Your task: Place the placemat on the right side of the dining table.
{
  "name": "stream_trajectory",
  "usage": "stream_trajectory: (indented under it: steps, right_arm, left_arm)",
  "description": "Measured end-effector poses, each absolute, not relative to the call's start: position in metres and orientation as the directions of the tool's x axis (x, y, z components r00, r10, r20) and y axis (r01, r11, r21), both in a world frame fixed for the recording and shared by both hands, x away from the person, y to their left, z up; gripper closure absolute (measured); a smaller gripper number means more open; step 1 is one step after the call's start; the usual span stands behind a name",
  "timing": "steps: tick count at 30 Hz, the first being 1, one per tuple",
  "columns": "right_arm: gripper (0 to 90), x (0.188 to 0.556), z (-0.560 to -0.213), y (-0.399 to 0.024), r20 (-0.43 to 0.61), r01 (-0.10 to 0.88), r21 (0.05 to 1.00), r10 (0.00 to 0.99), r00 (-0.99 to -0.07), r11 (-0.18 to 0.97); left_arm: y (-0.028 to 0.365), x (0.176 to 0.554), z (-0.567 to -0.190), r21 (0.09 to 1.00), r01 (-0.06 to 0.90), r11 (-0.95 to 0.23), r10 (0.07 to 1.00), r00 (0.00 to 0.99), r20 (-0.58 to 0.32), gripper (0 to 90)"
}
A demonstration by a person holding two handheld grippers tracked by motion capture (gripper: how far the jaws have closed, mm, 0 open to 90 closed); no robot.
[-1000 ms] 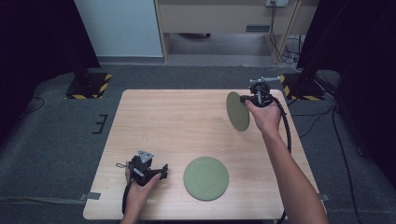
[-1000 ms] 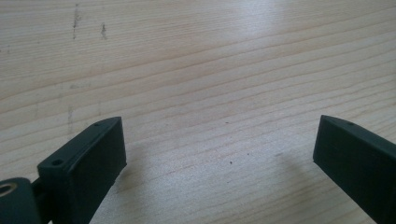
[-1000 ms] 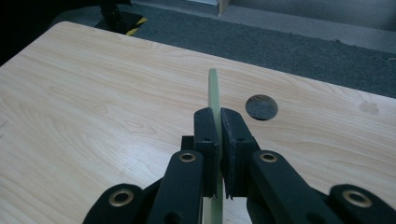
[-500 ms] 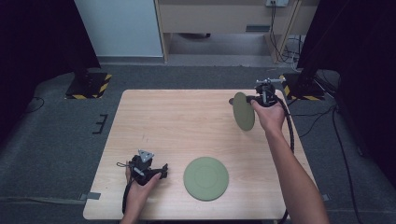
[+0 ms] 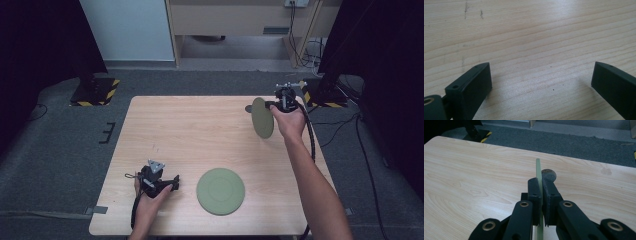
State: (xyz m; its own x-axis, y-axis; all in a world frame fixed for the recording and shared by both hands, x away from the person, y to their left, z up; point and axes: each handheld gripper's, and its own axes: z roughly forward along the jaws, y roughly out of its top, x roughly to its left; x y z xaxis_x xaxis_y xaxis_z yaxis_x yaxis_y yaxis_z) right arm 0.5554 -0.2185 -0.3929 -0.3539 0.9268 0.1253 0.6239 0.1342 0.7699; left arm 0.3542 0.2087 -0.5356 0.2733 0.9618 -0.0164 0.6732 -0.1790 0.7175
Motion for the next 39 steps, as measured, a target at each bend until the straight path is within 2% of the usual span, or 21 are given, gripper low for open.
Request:
stream_trajectory:
  steps: [12, 39]
  right_arm:
    - [86.0, 0.556, -0.396, -0.229, 0.135, 0.629, 0.768, 0.929, -0.343, 0.121]
    - [86.0, 0.552, -0.413, -0.282, 0.17, 0.647, 0.761, 0.946, -0.275, 0.051]
  left_arm:
    - [0.209, 0.356, -0.536, 0.71, 0.681, -0.18, 0.963, 0.269, -0.014, 2.7]
    - [0.208, 0.359, -0.536, 0.702, 0.686, -0.192, 0.964, 0.265, 0.005, 1.9]
